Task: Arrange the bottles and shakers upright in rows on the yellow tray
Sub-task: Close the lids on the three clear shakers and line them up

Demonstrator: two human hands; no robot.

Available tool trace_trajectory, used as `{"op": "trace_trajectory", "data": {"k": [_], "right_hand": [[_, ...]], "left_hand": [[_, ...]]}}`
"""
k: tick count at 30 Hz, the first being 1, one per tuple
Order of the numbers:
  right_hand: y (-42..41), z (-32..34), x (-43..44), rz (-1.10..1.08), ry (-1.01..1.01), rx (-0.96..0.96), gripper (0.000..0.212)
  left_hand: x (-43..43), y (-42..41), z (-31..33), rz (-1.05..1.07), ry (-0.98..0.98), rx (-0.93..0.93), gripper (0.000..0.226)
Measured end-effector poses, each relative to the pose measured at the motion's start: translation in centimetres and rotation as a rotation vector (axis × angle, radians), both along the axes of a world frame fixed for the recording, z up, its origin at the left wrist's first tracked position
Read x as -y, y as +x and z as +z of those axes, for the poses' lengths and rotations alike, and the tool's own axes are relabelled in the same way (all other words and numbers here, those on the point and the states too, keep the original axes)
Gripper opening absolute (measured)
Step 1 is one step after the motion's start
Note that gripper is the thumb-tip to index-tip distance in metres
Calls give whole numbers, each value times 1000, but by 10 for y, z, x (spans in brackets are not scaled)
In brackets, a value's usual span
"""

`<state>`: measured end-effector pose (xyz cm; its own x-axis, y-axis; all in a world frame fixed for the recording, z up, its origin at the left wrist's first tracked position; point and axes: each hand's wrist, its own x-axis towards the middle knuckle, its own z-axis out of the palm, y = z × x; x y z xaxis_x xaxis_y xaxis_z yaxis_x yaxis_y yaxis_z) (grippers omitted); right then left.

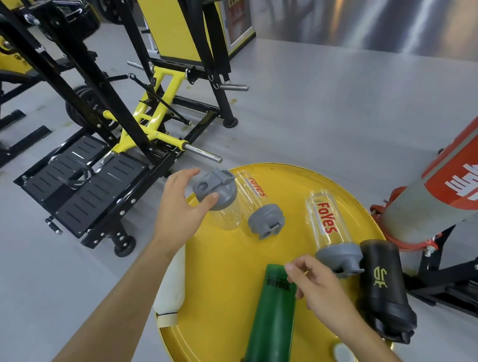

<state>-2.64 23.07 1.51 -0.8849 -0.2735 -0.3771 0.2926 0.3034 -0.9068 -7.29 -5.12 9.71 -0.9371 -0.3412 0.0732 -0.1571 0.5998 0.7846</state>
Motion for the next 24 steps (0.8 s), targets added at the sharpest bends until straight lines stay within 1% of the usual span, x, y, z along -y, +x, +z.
{"op": "trace_trajectory", "data": {"k": [2,4,6,8,11,13,15,17,20,22,24], "right_hand": [[-4,3,-2,-7,26,-27,26],[-9,5,-3,-17,42,-63,22],[-12,7,-3,-25,48,-100,17],[-15,10,-2,-34,60,-131,13],[-18,10,-2,-25,116,-183,8],[-20,10,-4,-14,162,-213,8],[-20,10,-7,-2,188,-226,11],[-19,9,-10,0,194,-239,13],[-19,7,-12,11,229,-271,14],[-21,7,-13,21,254,-288,17],[-22,8,-14,23,266,-303,20]], "left_hand": [[-6,6,4,-48,-63,-54,54],[-16,12,7,-75,-100,-85,53],[-27,20,7,-95,-102,-122,49],[-40,29,3,-115,-64,-128,42],[-58,40,-9,-153,26,-65,37],[-64,39,-22,-179,21,-3,38],[-67,33,-34,-218,-26,64,40],[-71,23,-44,-289,-158,99,45],[-81,2,-56,-461,-470,109,50],[-89,-13,-63,-577,-645,129,53],[-95,-27,-71,-676,-824,174,61]]}}
